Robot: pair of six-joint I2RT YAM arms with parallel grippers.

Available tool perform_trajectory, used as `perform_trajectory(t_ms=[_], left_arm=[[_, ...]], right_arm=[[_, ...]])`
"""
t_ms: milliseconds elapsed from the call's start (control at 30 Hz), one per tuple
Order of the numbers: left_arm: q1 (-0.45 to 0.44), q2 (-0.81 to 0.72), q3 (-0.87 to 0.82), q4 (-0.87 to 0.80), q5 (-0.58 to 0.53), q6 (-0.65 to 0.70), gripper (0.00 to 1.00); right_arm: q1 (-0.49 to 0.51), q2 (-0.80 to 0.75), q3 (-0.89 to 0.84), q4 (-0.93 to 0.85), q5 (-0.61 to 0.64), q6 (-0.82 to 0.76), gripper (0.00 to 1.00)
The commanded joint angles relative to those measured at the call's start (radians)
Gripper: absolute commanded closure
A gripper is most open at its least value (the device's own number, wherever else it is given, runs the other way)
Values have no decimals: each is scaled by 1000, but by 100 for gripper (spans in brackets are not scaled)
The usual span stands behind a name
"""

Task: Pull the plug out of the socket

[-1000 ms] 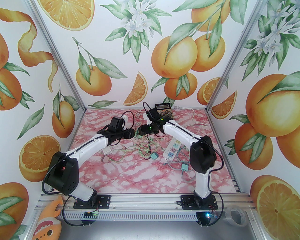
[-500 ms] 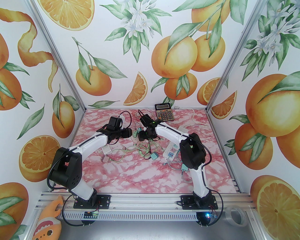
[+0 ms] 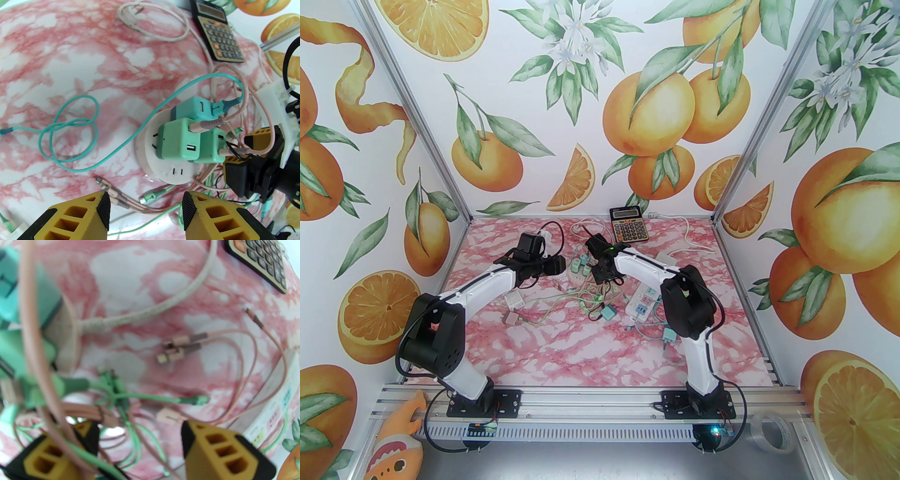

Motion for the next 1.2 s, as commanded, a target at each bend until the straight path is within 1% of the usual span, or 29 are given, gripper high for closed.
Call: perform_trajectory(t_ms=[0, 100, 167, 267, 300, 400, 600, 800, 900, 933, 1000, 1100, 1167], left_arm=[[-37, 27, 13, 40, 11, 50, 45], [-62, 61, 25, 40, -14, 86, 45], [-65, 82, 27, 57, -10, 102, 45], [-72, 112, 41, 81, -9, 130, 46], [-74, 126, 53, 85, -3, 142, 50], [-90, 163, 91, 77, -22, 170, 50], [-96, 217, 127, 98, -39, 175, 51], [-99, 281, 171, 111, -74, 183, 52], [-99, 312, 202, 105, -74, 191, 61], [-100, 318, 205, 102, -71, 191, 62], [-100, 316, 200, 102, -67, 193, 71], [-102, 293, 175, 101, -68, 201, 75], [-106, 273, 161, 90, -74, 208, 75]], right_arm=[[-17, -72, -13, 16, -155, -32, 35], [-21, -100, -25, 52, -307, 5, 35], [-28, -119, -34, 78, -372, 35, 34], [-44, -142, -37, 108, -427, 83, 34], [-51, -148, -35, 114, -442, 96, 33], [-70, -174, -46, 138, -477, 132, 32], [-104, -234, -103, 183, -483, 183, 31], [-121, -259, -137, 208, -488, 211, 31], [-125, -251, -137, 216, -492, 226, 31], [-128, -244, -132, 220, -496, 236, 31], [-137, -219, -115, 225, -505, 256, 32], [-150, -168, -72, 237, -533, 292, 34], [-155, -118, -28, 226, -555, 302, 35]])
